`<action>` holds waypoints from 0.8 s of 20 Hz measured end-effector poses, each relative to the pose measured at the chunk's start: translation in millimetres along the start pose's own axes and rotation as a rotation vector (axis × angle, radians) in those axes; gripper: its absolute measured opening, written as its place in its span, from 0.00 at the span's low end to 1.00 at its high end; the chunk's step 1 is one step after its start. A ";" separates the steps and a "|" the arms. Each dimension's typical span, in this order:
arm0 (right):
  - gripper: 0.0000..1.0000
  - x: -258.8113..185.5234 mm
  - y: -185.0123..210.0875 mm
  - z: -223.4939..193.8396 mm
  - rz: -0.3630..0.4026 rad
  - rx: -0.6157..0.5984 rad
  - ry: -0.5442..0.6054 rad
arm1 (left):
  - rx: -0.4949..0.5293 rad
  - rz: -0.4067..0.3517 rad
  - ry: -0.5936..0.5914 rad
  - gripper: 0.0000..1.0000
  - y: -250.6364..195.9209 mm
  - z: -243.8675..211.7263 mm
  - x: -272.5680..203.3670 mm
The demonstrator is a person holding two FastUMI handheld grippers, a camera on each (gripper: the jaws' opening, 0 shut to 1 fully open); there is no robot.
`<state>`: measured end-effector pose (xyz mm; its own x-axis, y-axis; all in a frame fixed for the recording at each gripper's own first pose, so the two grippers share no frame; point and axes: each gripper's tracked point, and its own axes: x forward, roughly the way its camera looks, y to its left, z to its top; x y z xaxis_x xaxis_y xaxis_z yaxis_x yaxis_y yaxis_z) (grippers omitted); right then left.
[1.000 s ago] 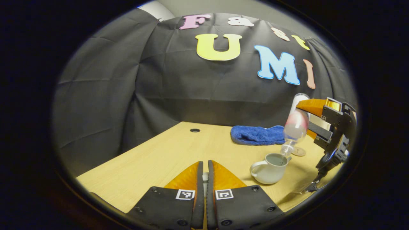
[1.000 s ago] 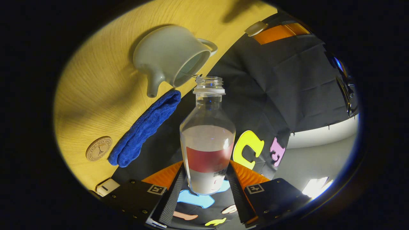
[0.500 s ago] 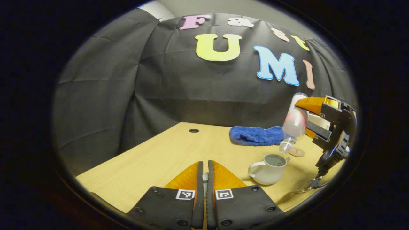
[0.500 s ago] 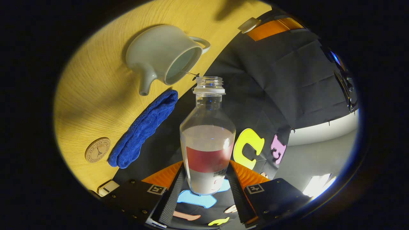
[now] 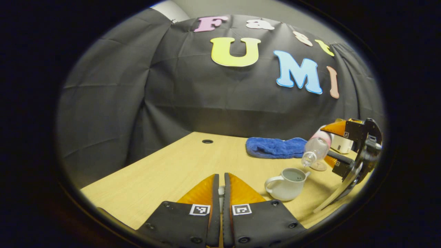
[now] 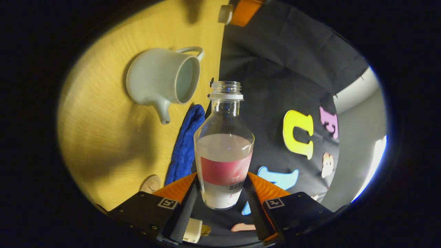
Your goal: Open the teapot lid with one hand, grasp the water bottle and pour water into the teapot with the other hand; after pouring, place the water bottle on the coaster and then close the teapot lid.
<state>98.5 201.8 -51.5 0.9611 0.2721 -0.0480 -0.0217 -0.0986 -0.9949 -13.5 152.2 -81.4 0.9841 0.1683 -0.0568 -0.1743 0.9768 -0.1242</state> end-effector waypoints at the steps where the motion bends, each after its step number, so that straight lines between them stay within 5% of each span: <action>1: 0.76 -1.4 6.5 0.4 0.030 0.071 -0.003 | 0.002 0.002 0.001 0.10 0.3 -0.1 0.4; 8: 0.76 -0.8 38.1 2.3 0.205 0.484 -0.004 | 0.002 0.000 -0.001 0.10 -2.1 1.1 -0.1; 16: 0.77 8.5 38.7 -46.9 0.242 1.112 0.082 | 0.009 -0.007 -0.003 0.10 -8.2 2.7 0.0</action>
<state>118.7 155.4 -86.2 0.9127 0.2936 -0.2843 -0.4015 0.7739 -0.4897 -12.0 144.6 -77.7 0.9854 0.1615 -0.0530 -0.1667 0.9792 -0.1158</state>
